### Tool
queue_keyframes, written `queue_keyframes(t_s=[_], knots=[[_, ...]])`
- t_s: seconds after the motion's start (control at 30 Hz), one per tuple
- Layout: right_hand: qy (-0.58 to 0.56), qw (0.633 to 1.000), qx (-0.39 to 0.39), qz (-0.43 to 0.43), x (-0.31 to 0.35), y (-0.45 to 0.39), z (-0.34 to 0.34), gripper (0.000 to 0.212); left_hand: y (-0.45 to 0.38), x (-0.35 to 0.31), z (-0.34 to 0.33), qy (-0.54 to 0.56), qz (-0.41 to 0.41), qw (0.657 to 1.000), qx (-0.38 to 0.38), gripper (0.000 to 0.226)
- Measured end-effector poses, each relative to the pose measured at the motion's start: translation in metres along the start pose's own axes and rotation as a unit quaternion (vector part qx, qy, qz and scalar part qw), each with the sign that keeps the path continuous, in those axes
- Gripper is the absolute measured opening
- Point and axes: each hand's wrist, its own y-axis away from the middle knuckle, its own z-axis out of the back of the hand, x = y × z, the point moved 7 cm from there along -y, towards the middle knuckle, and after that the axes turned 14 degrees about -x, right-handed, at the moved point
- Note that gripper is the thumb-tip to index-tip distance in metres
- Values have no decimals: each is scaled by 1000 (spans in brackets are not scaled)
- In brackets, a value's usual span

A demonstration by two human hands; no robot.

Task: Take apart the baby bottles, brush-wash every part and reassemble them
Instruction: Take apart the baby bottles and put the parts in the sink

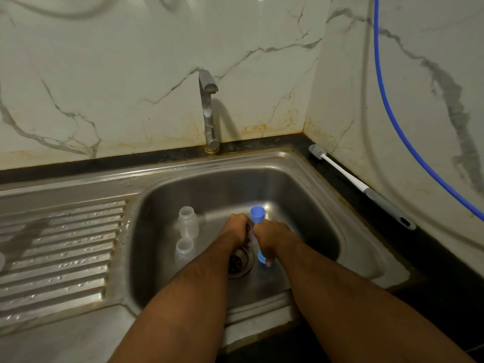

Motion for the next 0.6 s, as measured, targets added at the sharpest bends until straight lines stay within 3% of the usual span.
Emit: queue_keyframes(t_s=[0.1, 0.23, 0.4, 0.6], knots=[[9, 1000, -16, 6, 0, 0, -2, 29, 1, 8, 0, 40, 36, 999, -7, 35], [18, 1000, -7, 0, -2, 1, -7, 28, 1, 13, 2, 41, 24, 998, -34, 34], [-2, 1000, 5, -6, -1, -4, -6, 32, 5, 9, 6, 17, 11, 1000, -5, 27], [-63, 995, -76, -22, -5, -8, 13, 20, 6, -11, 26, -4, -37, 999, -13, 17]])
